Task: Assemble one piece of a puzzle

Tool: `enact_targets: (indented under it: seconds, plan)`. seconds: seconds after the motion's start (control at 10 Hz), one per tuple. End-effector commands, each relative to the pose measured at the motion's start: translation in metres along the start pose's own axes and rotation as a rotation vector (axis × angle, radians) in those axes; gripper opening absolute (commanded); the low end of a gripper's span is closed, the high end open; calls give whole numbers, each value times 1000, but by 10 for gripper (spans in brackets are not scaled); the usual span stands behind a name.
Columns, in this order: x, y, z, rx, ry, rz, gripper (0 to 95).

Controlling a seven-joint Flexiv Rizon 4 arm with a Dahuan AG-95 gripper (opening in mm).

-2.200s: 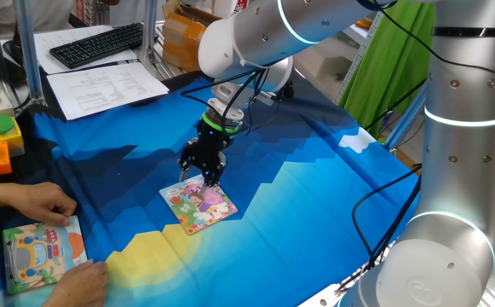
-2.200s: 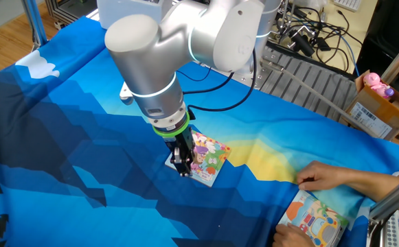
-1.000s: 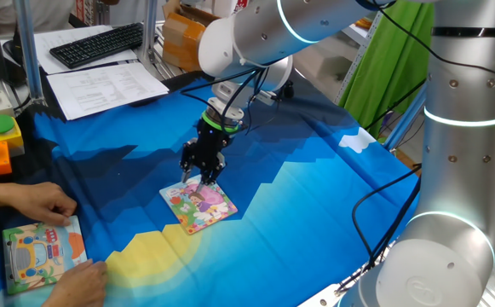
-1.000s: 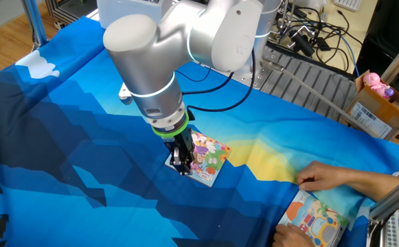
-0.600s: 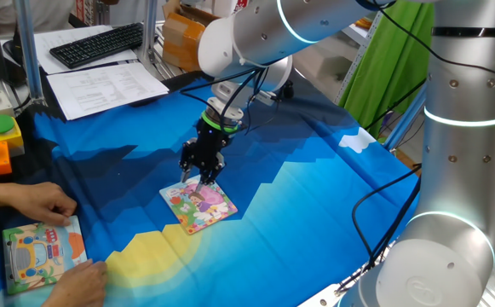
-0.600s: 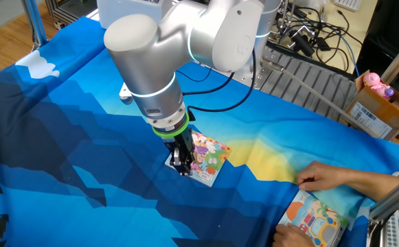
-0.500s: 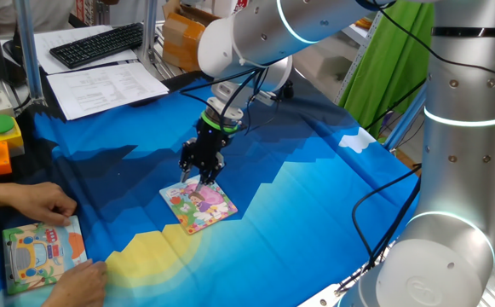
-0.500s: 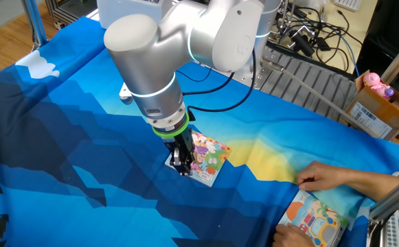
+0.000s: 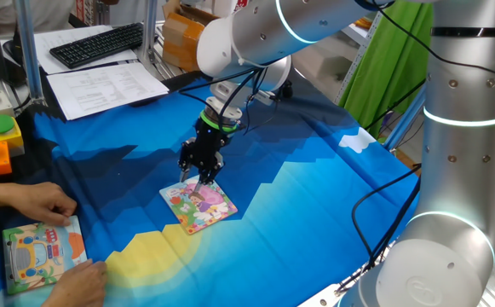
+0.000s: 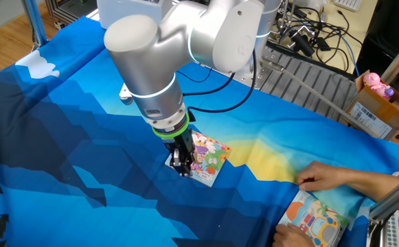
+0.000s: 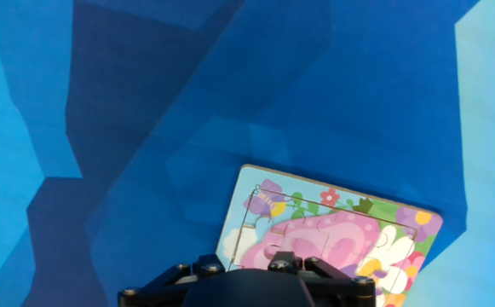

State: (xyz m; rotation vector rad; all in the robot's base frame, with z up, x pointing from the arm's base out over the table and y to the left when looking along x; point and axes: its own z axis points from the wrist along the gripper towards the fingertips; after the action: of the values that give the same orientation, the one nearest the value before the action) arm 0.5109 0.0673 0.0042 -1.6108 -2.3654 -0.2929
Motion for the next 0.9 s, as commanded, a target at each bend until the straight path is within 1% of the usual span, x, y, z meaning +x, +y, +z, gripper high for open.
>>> enact_targets:
  seconds: [0.1, 0.4, 0.5, 0.6, 0.7, 0.8, 0.9]
  plan:
    - [0, 0, 0, 2, 2, 4, 380]
    - [1, -1, -2, 9, 10, 8, 380]
    - [1, -1, -3, 15, 13, 15, 570]
    - [2, -1, -3, 22, 15, 18, 570]
    - [5, -1, -5, 32, 17, 5, 380]
    - [7, 0, -7, 39, 15, -8, 380]
    - [10, 1, -12, 55, 24, -35, 380]
